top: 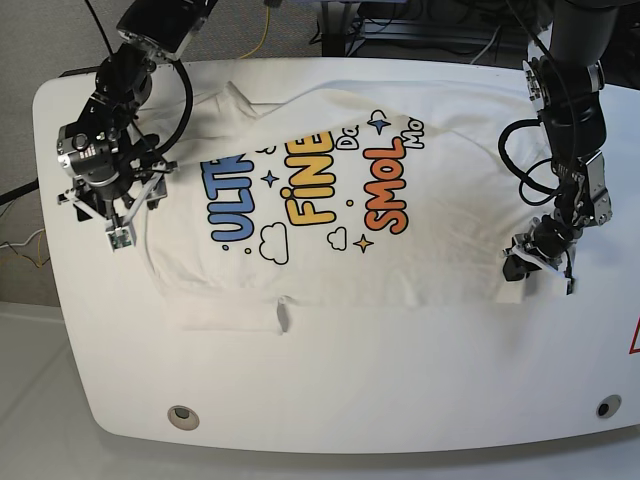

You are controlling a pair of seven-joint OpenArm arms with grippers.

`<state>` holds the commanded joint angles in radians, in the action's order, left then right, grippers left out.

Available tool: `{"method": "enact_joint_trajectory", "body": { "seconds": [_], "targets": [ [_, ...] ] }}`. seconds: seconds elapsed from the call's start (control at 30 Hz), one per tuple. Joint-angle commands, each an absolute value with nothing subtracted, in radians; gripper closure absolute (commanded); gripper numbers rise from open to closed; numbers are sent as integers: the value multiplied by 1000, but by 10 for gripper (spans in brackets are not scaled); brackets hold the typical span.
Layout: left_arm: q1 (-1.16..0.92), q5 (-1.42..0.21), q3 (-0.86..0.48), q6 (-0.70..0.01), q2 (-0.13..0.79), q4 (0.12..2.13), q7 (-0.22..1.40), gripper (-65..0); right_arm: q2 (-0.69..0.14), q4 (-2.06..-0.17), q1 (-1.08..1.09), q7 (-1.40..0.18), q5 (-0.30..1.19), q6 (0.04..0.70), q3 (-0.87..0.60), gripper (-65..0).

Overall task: Fold the T-shirt properly
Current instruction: 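Open the right gripper and release the shoulder corner by the collar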

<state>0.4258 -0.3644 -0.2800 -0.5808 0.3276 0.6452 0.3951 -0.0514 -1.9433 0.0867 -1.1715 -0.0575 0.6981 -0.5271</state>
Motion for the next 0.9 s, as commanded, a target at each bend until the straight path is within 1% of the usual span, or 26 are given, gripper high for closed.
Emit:
{"method": "enact_joint_trajectory", "body": {
  "seconds": [0.17, 0.27, 0.6, 0.9],
  "targets": [
    [426, -364, -280, -581, 328, 645, 395, -51, -51, -1885, 168, -1193, -64, 698, -530, -399],
    [426, -364, -280, -581, 328, 645, 395, -51, -53, -1814, 220, -1213, -65, 698, -532, -399],
    [421, -364, -280, -581, 328, 645, 395, -51, -59, -1540, 377, -1214, -58, 698, -677, -399],
    [420, -363, -280, -581, 328, 645, 395, -52, -99, -1349, 460, -1113, -58, 698, -713, -401]
  ]
}}
